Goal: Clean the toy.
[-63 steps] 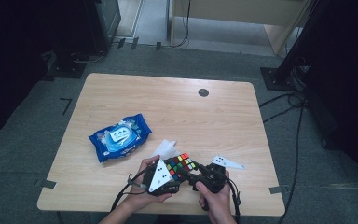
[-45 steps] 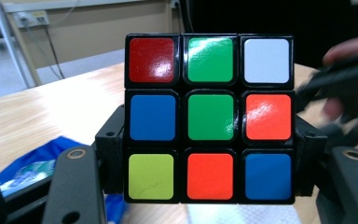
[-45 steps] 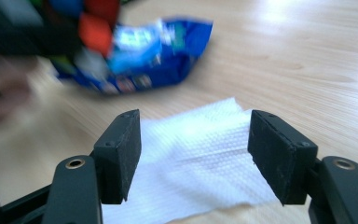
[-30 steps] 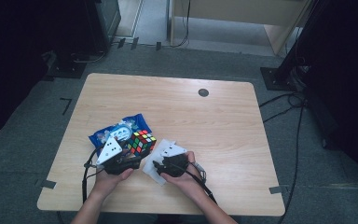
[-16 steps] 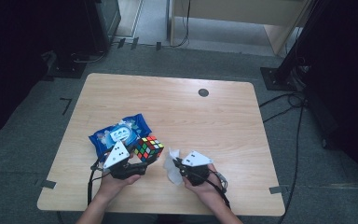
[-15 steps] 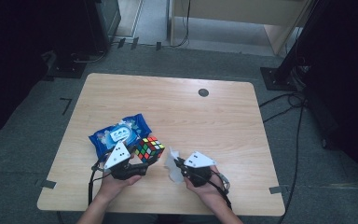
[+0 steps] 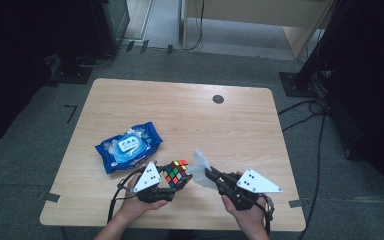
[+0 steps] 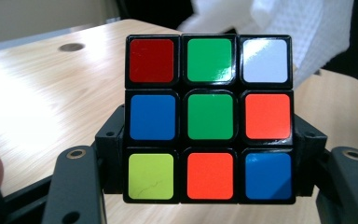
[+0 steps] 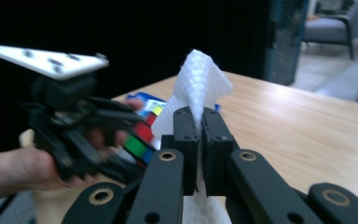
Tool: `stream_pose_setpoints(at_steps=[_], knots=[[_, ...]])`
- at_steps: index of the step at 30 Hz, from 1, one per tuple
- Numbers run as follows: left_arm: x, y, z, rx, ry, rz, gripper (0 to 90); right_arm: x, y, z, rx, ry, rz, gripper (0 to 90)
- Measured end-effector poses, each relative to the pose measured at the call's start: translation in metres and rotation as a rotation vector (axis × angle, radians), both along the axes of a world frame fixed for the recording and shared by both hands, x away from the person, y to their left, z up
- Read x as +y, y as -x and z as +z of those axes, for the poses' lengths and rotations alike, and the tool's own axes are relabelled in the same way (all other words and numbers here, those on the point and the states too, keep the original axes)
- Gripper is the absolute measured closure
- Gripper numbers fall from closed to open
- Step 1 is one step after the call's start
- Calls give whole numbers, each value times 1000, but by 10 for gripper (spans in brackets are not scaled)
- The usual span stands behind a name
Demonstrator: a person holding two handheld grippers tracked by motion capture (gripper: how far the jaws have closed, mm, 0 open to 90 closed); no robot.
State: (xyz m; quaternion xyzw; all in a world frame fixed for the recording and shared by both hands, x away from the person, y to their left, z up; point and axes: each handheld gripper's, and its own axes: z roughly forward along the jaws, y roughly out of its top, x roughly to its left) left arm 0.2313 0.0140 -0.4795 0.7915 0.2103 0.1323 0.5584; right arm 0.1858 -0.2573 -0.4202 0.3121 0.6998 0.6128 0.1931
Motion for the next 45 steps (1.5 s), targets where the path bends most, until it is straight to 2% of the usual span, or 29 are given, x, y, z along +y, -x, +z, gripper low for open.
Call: stream_pose_setpoints(at_steps=[1, 2, 6, 8, 9, 11, 13, 15, 16, 17, 19, 21, 22, 24, 25, 26, 27, 29, 31, 32, 33, 35, 36, 37, 38, 39, 40, 42, 45], knots=[[-6, 6, 0, -27, -12, -26, 340, 9, 4, 3, -18, 13, 26, 861], [-6, 6, 0, -27, -12, -26, 340, 9, 4, 3, -18, 13, 26, 861], [-13, 15, 6, -68, 4, -53, 340, 21, 4, -2, 11, -6, 76, 859], [-12, 17, 11, -74, 26, -67, 341, 24, 3, -7, 17, 15, 66, 856], [-11, 18, 12, -83, 25, -67, 341, 22, 1, -13, 39, -9, 49, 852], [-9, 19, 14, -90, 26, -68, 341, 20, -2, -15, 54, -16, 37, 852], [-6, 18, 15, -85, 33, -65, 342, 15, -8, -21, 75, 8, 1, 849], [-1, 14, 17, -76, 63, -49, 342, 8, -20, -34, 156, 77, -44, 848], [-1, 14, 17, -76, 63, -49, 342, 8, -20, -34, 156, 77, -44, 848], [2, 10, 17, -72, 59, -25, 342, 5, -25, -42, 192, 95, -81, 855], [3, 8, 16, -68, 51, -11, 342, 3, -27, -43, 194, 83, -88, 855], [4, 6, 13, -60, 33, -1, 342, 2, -24, -37, 167, 55, -84, 855], [3, 5, 11, -57, 25, 1, 342, 3, -21, -32, 145, 40, -71, 854], [0, 5, 8, -53, 12, -7, 342, 7, -10, -15, 66, -15, -19, 856], [-3, 6, 7, -55, 5, -13, 342, 7, -10, -15, 66, -15, -19, 856], [-9, 10, 5, -63, -8, -30, 342, 11, -2, -5, 25, -48, 23, 860], [-9, 10, 5, -63, -8, -30, 342, 13, 2, -1, 11, -62, 41, 860], [-14, 13, 5, -68, -17, -46, 342, 16, 3, 1, 9, -72, 63, 860], [-16, 15, 6, -62, 0, -61, 342, 21, 3, -1, 14, -64, 80, 861], [-15, 15, 8, -52, 22, -69, 342, 23, 1, -7, 45, -59, 73, 863], [-15, 15, 8, -52, 22, -69, 342, 23, 1, -7, 45, -59, 73, 863], [-14, 15, 9, -48, 31, -72, 342, 21, -4, -14, 78, -78, 70, 864], [-12, 14, 10, -43, 35, -78, 342, 17, -11, -20, 111, -77, 44, 865], [-11, 14, 10, -40, 42, -81, 342, 17, -11, -20, 111, -77, 44, 865], [-10, 14, 11, -38, 51, -80, 342, 13, -19, -27, 131, -29, -8, 867], [-9, 14, 12, -40, 51, -74, 342, 13, -19, -27, 131, -29, -8, 867], [-8, 13, 13, -40, 59, -68, 342, 9, -24, -32, 154, -7, -42, 867], [-4, 10, 14, -40, 62, -45, 342, 0, -34, -42, 227, 1, -92, 867], [3, 4, 12, -30, 58, -8, 342, -17, -45, -53, 263, 25, -182, 832]])
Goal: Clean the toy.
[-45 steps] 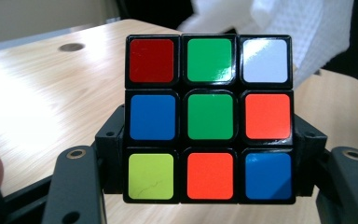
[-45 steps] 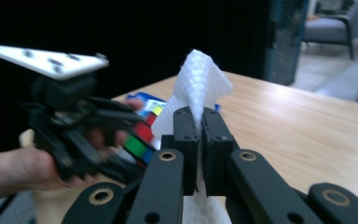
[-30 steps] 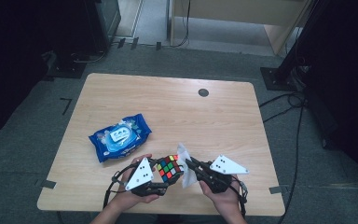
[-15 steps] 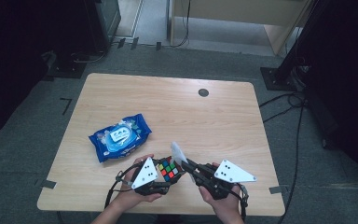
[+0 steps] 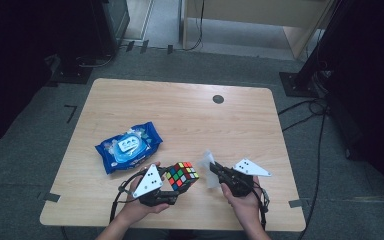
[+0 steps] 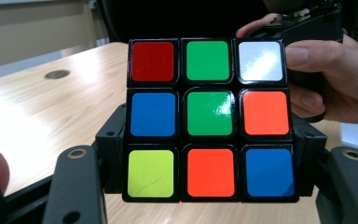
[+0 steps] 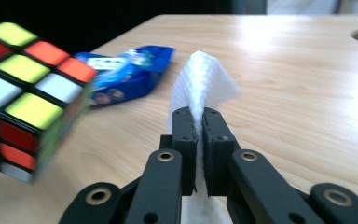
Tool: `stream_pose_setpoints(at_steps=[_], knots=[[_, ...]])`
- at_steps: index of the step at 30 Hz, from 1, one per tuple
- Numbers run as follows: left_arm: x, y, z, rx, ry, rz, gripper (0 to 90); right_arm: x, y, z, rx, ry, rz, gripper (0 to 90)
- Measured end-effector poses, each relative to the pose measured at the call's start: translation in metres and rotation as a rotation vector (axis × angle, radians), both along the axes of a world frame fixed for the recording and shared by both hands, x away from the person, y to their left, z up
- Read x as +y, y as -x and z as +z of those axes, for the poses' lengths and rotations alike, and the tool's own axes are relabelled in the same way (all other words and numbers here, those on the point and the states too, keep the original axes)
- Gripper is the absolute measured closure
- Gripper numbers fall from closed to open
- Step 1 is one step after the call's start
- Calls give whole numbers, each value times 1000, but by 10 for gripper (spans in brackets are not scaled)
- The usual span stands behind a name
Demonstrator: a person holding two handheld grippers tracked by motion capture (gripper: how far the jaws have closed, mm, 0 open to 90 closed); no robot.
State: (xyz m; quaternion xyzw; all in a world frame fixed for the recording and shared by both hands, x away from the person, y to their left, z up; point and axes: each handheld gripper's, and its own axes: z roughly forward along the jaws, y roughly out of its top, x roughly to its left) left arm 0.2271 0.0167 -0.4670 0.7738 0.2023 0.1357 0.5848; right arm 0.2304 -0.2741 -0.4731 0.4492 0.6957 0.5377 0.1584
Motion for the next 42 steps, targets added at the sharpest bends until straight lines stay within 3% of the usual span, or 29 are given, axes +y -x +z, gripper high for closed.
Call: stream_pose_setpoints(at_steps=[1, 4, 6, 9, 10, 11, 12, 15, 18, 25, 27, 35, 39, 42], knots=[[0, 0, 0, 0, 0, 0, 342, 0, 0, 0, 0, 0, 0, 832], [2, -4, -2, 13, 0, 17, 342, -4, 1, 3, -29, 9, -31, 688], [2, -5, -3, 24, -3, 23, 342, -3, 4, 8, -84, 34, -30, 627], [5, -9, -2, 41, 1, 39, 342, 4, 9, 12, -157, 61, 74, 535], [6, -10, -1, 45, 3, 43, 341, 12, 12, 8, -194, 102, 148, 491], [8, -11, 1, 59, 11, 46, 341, 16, 13, 5, -217, 126, 185, 466], [10, -13, 3, 65, 14, 49, 341, 16, 13, 5, -217, 126, 185, 466], [18, -17, 10, 89, 42, 62, 341, 30, 14, -7, -283, 173, 263, 384], [22, -20, 15, 108, 46, 68, 341, 34, 15, -9, -321, 168, 278, 340], [6, -17, 19, 161, 9, 39, 341, 59, 28, -8, -541, 253, 309, 263], [1, -16, 19, 180, -7, 26, 341, 65, 31, -8, -583, 278, 313, 227], [-11, -17, 17, 275, 0, -13, 340, 72, 34, -11, -652, 344, 254, 291], [-11, -20, 17, 309, 4, 17, 324, 72, 35, -11, -664, 370, 258, 336], [-5, -23, 19, 328, 61, 8, 324, 72, 35, -12, -658, 411, 264, 346]])
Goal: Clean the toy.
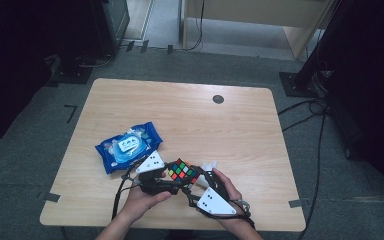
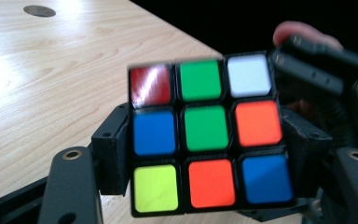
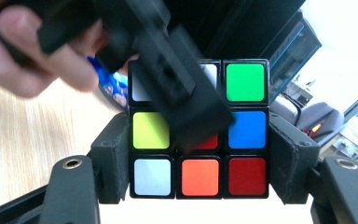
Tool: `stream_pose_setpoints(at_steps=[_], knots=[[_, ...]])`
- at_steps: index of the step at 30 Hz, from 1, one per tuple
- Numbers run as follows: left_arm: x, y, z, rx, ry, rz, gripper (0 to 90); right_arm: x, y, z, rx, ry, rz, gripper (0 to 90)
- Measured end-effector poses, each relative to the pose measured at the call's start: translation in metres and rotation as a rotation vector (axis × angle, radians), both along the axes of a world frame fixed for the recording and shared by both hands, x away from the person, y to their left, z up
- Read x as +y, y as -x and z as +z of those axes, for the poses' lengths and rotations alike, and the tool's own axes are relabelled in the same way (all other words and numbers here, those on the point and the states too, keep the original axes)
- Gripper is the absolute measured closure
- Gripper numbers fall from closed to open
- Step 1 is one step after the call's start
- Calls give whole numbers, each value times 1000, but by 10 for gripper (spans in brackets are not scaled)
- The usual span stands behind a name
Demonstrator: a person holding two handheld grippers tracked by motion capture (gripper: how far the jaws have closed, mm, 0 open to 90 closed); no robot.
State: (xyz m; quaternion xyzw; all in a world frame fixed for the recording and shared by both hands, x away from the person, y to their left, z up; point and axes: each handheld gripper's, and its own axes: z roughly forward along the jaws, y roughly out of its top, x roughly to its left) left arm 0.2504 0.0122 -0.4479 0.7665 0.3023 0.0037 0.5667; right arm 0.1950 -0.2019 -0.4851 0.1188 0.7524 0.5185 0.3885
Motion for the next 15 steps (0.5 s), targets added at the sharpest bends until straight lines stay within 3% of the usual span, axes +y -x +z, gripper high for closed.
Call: stream_pose_setpoints(at_steps=[4, 10, 12, 15], knots=[[6, 1, 6, -29, 42, 11, 320, -3, -2, 2, 37, -28, 8, 347], [17, 2, 14, -77, 121, 44, 337, -21, -10, 2, 75, -42, -34, 347], [18, 2, 14, -88, 121, 63, 345, -31, -15, 3, 78, -52, -62, 347], [11, 0, 9, -84, 86, 71, 356, -51, -22, 6, 96, -79, -103, 347]])
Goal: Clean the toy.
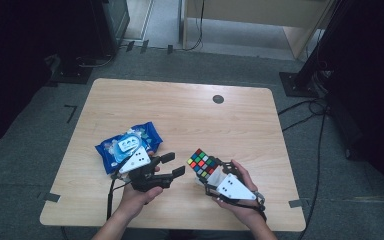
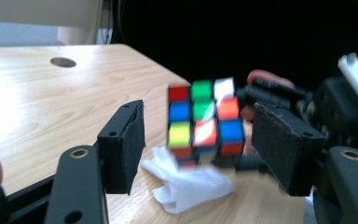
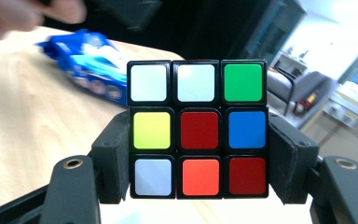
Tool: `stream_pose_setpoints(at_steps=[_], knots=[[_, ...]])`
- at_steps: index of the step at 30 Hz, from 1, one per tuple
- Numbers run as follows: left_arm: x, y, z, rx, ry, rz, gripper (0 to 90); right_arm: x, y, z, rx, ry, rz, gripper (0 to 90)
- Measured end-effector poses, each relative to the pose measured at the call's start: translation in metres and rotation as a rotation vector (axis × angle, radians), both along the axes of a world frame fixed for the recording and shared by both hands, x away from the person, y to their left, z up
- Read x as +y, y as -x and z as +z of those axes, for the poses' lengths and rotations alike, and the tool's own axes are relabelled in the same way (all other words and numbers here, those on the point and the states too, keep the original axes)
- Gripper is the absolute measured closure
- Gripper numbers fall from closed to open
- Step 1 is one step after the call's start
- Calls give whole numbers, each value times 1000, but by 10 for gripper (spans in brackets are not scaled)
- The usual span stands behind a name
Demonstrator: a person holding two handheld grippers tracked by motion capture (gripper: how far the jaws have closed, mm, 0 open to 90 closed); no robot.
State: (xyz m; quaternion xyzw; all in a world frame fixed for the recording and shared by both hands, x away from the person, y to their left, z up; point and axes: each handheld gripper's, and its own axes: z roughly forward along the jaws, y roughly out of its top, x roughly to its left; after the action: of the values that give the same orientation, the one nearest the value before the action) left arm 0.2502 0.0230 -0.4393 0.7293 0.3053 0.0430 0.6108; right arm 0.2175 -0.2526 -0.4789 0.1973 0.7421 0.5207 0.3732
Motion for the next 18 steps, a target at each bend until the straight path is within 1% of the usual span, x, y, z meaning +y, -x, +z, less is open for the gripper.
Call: stream_pose_setpoints(at_steps=[1, 4, 5, 6, 7, 8, 10, 11, 12, 13, 14, 16, 18], knots=[[-5, 0, -3, -3, -18, -3, 359, -6, -2, 1, 9, -10, -14, 347], [-26, 1, -17, -10, -93, -18, 370, -21, -7, 1, 18, -19, -55, 347], [-34, 2, -23, -14, -125, -22, 373, -26, -8, 1, 24, -22, -64, 346], [-43, 3, -29, -21, -161, -23, 396, -34, -11, 0, 40, -31, -89, 347], [-51, 4, -34, -31, -198, -23, 396, -34, -11, 0, 40, -31, -89, 347], [-59, 6, -40, -41, -232, -31, 419, -41, -14, -1, 56, -47, -108, 347], [-73, 8, -49, -48, -287, -56, 430, -44, -15, -2, 64, -52, -116, 346], [-80, 9, -53, -51, -317, -52, 437, -46, -16, -3, 69, -52, -120, 346], [-87, 9, -57, -56, -345, -24, 465, -49, -18, -4, 85, -55, -123, 346], [-94, 9, -60, -52, -371, -4, 465, -49, -18, -4, 85, -55, -123, 346], [-100, 7, -63, -46, -391, 0, 481, -49, -19, -4, 93, -52, -119, 346], [-112, 6, -68, -35, -446, 8, 509, -49, -19, -5, 104, -51, -135, 346], [-118, 4, -73, -23, -500, 4, 553, -48, -20, -5, 105, -51, -138, 346]])
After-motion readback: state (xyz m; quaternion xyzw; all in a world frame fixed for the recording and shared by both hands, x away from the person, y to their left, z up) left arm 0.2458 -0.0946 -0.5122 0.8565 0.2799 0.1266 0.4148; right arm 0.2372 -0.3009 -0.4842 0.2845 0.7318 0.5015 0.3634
